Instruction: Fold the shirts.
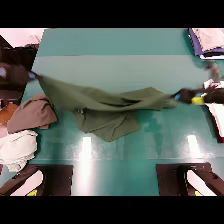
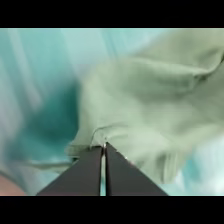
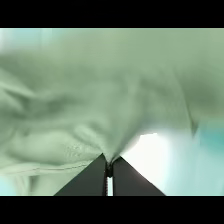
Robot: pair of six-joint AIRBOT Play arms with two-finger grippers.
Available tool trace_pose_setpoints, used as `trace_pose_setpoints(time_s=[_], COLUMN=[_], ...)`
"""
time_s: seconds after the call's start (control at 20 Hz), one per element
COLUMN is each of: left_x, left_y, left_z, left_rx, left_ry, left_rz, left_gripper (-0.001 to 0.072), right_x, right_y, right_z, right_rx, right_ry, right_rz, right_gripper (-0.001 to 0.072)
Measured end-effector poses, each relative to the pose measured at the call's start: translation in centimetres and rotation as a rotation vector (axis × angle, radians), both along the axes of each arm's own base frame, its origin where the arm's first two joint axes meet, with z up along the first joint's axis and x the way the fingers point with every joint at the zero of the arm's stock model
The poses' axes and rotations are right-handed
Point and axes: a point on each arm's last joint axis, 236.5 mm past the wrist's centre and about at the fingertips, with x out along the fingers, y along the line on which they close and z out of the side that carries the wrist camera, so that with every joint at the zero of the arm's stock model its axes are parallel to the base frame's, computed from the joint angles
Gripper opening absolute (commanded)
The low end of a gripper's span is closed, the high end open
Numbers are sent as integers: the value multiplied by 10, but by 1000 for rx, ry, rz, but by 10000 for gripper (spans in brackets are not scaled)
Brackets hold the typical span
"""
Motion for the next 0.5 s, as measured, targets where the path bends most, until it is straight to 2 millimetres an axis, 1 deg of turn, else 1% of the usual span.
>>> trace_pose_setpoints(time_s=[0.1, 0.2, 0.25, 0.35, 0.4, 0.45, 0.5], left_x=[0, -9, -17, -39, -53, -68, -85], left_y=[0, -2, -5, -11, -16, -21, -26], left_z=[61, 123, 151, 205, 228, 248, 267], left_rx=[22, 37, 40, 46, 47, 44, 38], left_ry=[-147, -295, -363, -502, -568, -627, -691], left_rz=[18, 37, 45, 54, 55, 55, 56], left_gripper=[26, 26, 26, 26, 25, 26, 25], right_x=[10, 10, 5, -11, -22, -34, -46], right_y=[-11, -18, -19, -19, -17, -15, -14], right_z=[71, 145, 181, 247, 276, 306, 329], right_rx=[-32, -66, -84, -119, -133, -151, -173], right_ry=[-188, -376, -466, -632, -707, -783, -843], right_rz=[-42, -78, -89, -108, -113, -119, -123], right_gripper=[17, 16, 16, 16, 16, 16, 16])
